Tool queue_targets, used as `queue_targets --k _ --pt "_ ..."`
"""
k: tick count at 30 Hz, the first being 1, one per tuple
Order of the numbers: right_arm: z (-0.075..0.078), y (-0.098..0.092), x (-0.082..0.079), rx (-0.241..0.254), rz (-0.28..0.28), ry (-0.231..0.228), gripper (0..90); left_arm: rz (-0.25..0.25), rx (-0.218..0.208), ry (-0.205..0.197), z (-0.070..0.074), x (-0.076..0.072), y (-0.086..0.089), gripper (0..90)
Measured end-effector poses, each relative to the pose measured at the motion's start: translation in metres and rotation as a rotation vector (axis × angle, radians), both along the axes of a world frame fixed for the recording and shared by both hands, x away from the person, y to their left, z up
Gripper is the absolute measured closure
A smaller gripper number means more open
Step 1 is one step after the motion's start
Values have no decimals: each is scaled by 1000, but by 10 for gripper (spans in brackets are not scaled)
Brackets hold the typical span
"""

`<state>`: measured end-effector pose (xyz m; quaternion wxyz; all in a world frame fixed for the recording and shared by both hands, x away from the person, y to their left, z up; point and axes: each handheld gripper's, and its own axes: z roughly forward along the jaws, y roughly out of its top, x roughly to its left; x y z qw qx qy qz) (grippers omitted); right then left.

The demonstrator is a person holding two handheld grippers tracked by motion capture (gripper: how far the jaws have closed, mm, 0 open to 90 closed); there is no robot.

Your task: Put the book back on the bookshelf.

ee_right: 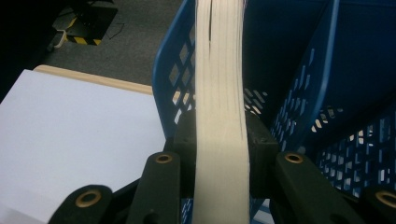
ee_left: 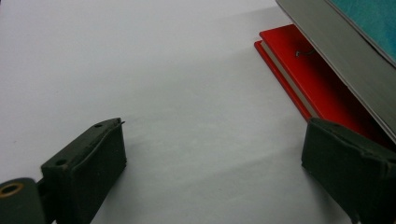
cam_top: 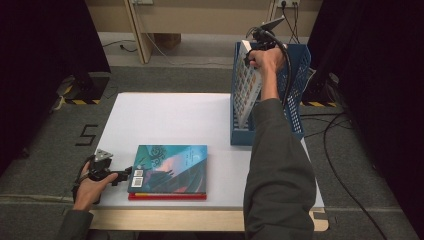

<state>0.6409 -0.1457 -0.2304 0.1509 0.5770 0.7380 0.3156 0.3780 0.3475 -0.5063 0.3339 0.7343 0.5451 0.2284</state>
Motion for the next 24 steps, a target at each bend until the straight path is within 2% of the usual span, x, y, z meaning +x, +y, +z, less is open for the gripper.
queue_targets --k 7,11,15,17,19,23,24 --pt "-8 -1 5 15 -7 -2 716 0 0 0 0 0 0 53" --pt "-18 -2 6 19 -3 11 712 -1 1 0 0 0 0 53" --pt "-22 -3 7 50 1 -5 676 -1 2 0 0 0 0 53" --pt "-23 -3 5 88 3 -20 663 -1 3 0 0 0 0 53" --pt "-25 -4 3 93 2 -35 649 -2 5 0 0 0 0 53" --pt "-27 -8 -3 164 19 -44 589 -2 5 0 0 0 0 53" --pt "-25 -9 -6 161 29 -54 590 -2 5 0 0 0 0 53"
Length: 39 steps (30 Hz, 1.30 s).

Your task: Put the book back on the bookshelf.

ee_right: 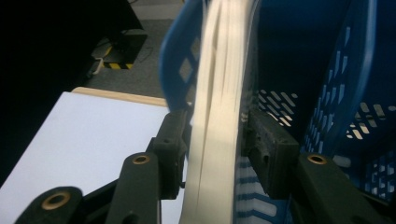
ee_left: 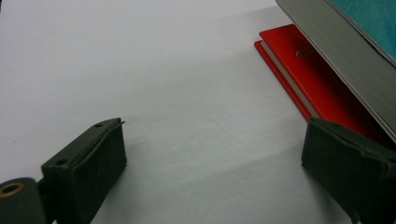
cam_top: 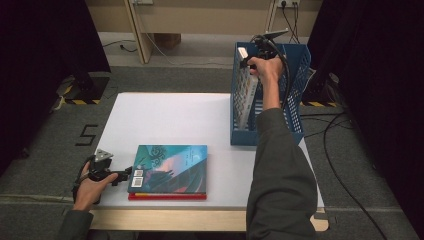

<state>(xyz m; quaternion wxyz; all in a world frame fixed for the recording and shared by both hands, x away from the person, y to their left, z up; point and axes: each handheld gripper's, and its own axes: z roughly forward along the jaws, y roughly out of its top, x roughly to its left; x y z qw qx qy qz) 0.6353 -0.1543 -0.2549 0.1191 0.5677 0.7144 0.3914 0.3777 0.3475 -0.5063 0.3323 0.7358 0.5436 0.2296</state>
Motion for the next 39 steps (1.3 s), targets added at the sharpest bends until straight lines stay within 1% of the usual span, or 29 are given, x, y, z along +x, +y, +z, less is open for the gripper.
queue_targets --k 2,3,4,5,7,8,10,12,14,15,16,18,21,22,24,26,28,30,34,37,39 --pt "3 -2 -6 5 19 -16 558 0 0 0 0 0 0 53" --pt "4 -3 -11 9 36 -12 535 0 0 0 0 0 0 53" --pt "4 -5 -17 -5 63 -15 525 0 1 0 0 0 0 52" --pt "4 -5 -17 -5 63 -15 525 0 2 0 0 0 0 52" --pt "3 -9 -26 0 85 -26 522 1 1 -1 0 0 0 53" --pt "1 -12 -34 8 101 -34 502 1 1 -1 0 0 0 52" --pt "1 -14 -37 8 109 -37 502 1 1 -1 0 0 0 53" --pt "0 -17 -45 1 131 -41 491 1 2 0 0 0 0 53" --pt "-4 -21 -53 12 148 -48 483 1 2 0 0 0 0 52" --pt "-6 -22 -56 11 158 -45 481 1 2 0 0 0 0 52" --pt "-9 -25 -62 16 170 -53 488 1 2 -1 0 0 0 53" --pt "-10 -26 -64 21 171 -61 493 1 2 0 0 0 0 52" --pt "-16 -28 -72 15 199 -56 517 2 3 0 0 0 0 53" --pt "-18 -28 -75 12 205 -64 534 1 4 0 0 0 0 53" --pt "-21 -28 -77 6 210 -66 553 1 5 0 0 0 0 53" --pt "-24 -28 -78 25 210 -61 558 2 3 -1 0 0 -1 52" --pt "-27 -26 -77 53 210 -61 561 2 3 -1 0 0 -1 52" --pt "-29 -23 -77 63 212 -59 566 2 3 0 0 0 -1 52" --pt "-29 -12 -74 49 214 -68 568 2 3 0 0 0 -1 52" --pt "-27 -4 -71 30 220 -64 566 1 2 0 0 0 0 53" --pt "-28 1 -71 30 217 -63 562 1 2 1 0 0 0 53"
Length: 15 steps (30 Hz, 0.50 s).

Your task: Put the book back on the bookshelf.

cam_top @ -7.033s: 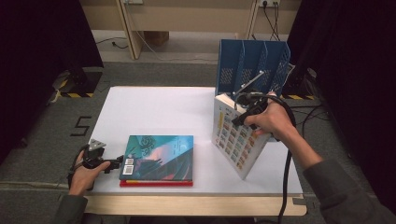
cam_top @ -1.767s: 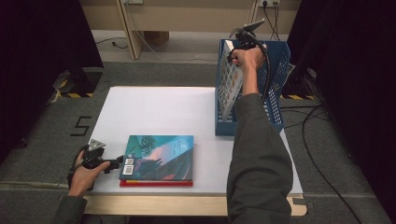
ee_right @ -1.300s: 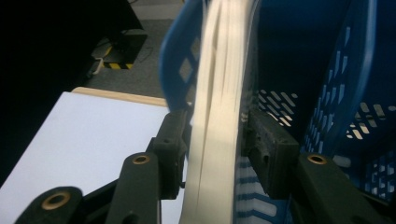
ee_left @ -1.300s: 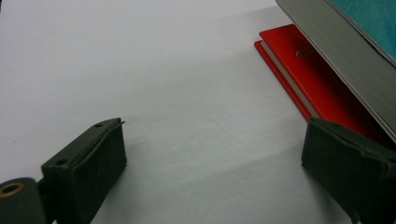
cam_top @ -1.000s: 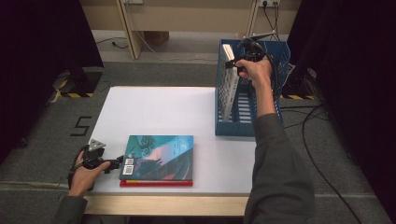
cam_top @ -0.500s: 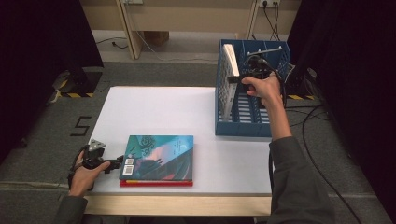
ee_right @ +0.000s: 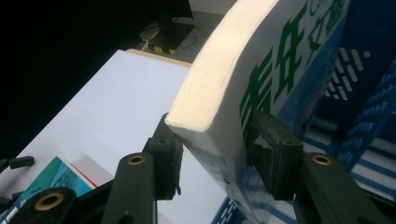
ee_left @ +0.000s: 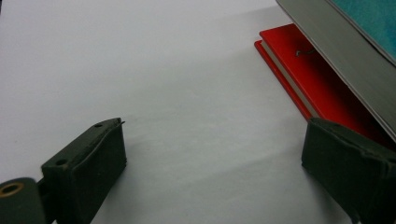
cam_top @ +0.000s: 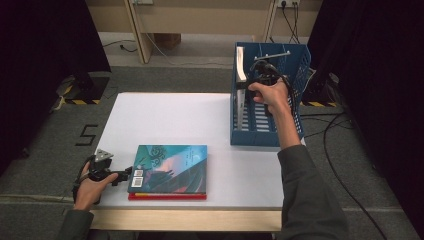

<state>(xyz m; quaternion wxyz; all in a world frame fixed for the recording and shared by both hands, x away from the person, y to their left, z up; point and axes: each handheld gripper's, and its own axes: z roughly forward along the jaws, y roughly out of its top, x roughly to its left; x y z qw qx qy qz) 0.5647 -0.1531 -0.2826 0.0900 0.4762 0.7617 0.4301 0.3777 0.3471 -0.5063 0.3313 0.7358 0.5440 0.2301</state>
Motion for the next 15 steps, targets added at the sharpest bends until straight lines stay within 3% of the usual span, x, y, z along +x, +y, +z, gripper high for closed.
queue_targets --k 8,15 --pt "4 6 7 -28 -19 -12 558 0 0 0 0 0 0 52" --pt "2 1 3 -2 -10 -6 527 0 0 0 0 0 0 52"
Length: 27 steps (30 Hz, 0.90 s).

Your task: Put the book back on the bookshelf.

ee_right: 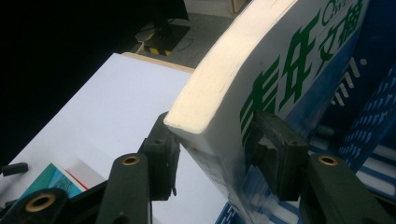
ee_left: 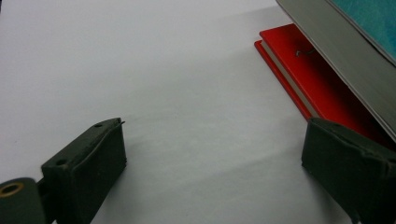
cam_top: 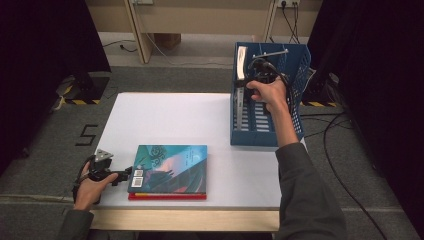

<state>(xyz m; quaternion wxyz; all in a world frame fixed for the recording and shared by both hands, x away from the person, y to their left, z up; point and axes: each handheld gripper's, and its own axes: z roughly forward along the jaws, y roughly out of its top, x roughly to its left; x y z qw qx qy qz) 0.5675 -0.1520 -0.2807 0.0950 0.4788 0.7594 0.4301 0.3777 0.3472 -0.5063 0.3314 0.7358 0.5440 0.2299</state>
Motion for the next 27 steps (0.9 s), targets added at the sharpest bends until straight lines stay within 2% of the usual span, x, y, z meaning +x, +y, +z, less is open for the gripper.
queue_targets --k 2,4,6,10,18,21,23,27 --pt "0 -1 -1 0 6 -3 524 -1 1 1 0 0 0 53" --pt "-1 -6 -5 35 10 -2 499 0 0 0 0 0 0 53" --pt "-2 -8 -7 47 14 4 487 0 0 0 0 0 0 52" --pt "-3 -13 -13 47 21 -1 452 0 0 0 0 0 0 53" --pt "-4 -18 -22 21 38 9 410 2 -3 -2 0 0 0 52" --pt "-2 -19 -26 -5 30 1 414 1 -1 -1 0 0 0 53" --pt "-1 -21 -28 -10 25 -11 405 2 -3 -2 0 0 0 53" --pt "-2 -28 -33 -16 13 -4 378 2 -3 -2 0 0 0 53"
